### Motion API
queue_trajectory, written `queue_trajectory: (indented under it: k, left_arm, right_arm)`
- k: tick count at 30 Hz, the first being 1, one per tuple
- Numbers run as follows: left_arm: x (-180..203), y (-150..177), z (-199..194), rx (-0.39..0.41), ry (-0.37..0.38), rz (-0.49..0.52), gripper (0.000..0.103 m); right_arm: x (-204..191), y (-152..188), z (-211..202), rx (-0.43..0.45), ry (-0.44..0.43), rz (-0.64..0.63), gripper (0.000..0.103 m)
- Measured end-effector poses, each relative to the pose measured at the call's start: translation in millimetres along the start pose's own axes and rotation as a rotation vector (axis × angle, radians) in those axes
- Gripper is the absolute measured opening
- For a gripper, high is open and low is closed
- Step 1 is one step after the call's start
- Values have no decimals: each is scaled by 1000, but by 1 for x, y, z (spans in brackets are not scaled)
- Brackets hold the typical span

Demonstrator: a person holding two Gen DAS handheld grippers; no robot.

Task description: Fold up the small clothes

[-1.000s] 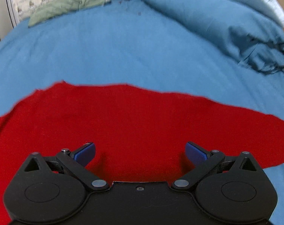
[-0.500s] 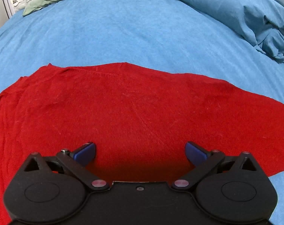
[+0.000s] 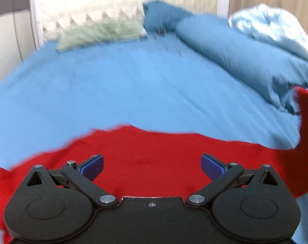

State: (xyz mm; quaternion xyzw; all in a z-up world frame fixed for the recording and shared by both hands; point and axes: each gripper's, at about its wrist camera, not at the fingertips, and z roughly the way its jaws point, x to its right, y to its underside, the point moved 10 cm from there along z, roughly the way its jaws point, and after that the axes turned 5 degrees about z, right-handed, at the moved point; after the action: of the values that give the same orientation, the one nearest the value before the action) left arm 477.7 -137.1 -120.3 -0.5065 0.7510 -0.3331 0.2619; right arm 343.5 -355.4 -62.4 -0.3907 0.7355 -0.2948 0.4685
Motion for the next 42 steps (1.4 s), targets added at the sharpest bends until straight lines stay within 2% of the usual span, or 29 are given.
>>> queue_trajectory:
  k: [3, 5, 7, 9, 11, 14, 16, 17, 18, 20, 23, 25, 26, 29, 30, 33, 36, 38, 39, 40, 41, 42]
  left_arm:
    - [-48, 16, -25, 24, -69, 7, 103]
    - [-77, 35, -34, 1, -108, 0, 103]
    - [-103, 57, -41, -37, -131, -31, 103]
    - [-124, 78, -47, -72, -127, -60, 103]
    - [-138, 95, -52, -98, -123, -80, 103]
    - [-147, 107, -54, -125, -96, -106, 103]
    - [-141, 107, -52, -122, -71, -119, 103]
    - [-137, 105, -51, -118, -54, -120, 103]
    - [-131, 102, -49, -112, -34, -116, 103]
    - [-114, 96, -44, -99, 6, -85, 103]
    - [-76, 84, -35, -82, 61, 8, 103]
    - [-49, 82, -22, -84, 100, 69, 103]
    - [-36, 83, -14, -96, 119, 86, 99]
    - [-16, 87, 15, -130, 103, 114, 80]
    - [-14, 87, 23, -133, 88, 121, 77]
    - [-10, 85, 39, -93, 63, 147, 75]
    - [-2, 81, 50, -54, 69, 197, 73]
    - [5, 77, 52, -26, 71, 229, 55]
    - [5, 74, 53, -19, 66, 230, 50]
    - [2, 71, 54, -11, 62, 215, 36]
    - [-5, 68, 54, -2, 55, 180, 27]
    - [-13, 67, 54, -1, 48, 132, 24]
  right_arm:
    - [-113, 31, 23, -61, -196, -90, 20]
    - [-174, 70, 42, -106, -273, -162, 20]
    - [-220, 124, 65, -177, -310, -223, 20]
    - [-241, 178, 86, -249, -301, -285, 20]
    - [-247, 228, 100, -319, -264, -349, 20]
    - [-249, 267, 102, -350, -247, -449, 22]
    - [-247, 271, 93, -327, -242, -505, 35]
    - [-245, 272, 86, -328, -249, -526, 58]
    - [-241, 270, 80, -320, -256, -549, 75]
    - [-231, 262, 68, -276, -242, -605, 89]
    - [-199, 245, 54, -272, -211, -641, 89]
    - [-173, 235, 45, -278, -174, -612, 89]
    - [-160, 230, 42, -279, -153, -593, 89]
    - [-119, 220, 31, -273, -61, -541, 91]
    - [-108, 218, 28, -274, -35, -524, 91]
    - [-82, 215, 18, -273, 2, -470, 91]
    - [-68, 215, 9, -259, -17, -399, 96]
    - [-60, 214, 5, -249, -33, -365, 96]
    - [-62, 210, 6, -242, -36, -357, 96]
    - [-64, 209, 9, -235, -40, -350, 96]
    - [-62, 208, 9, -229, -41, -344, 96]
    - [-62, 206, 9, -226, -40, -340, 96]
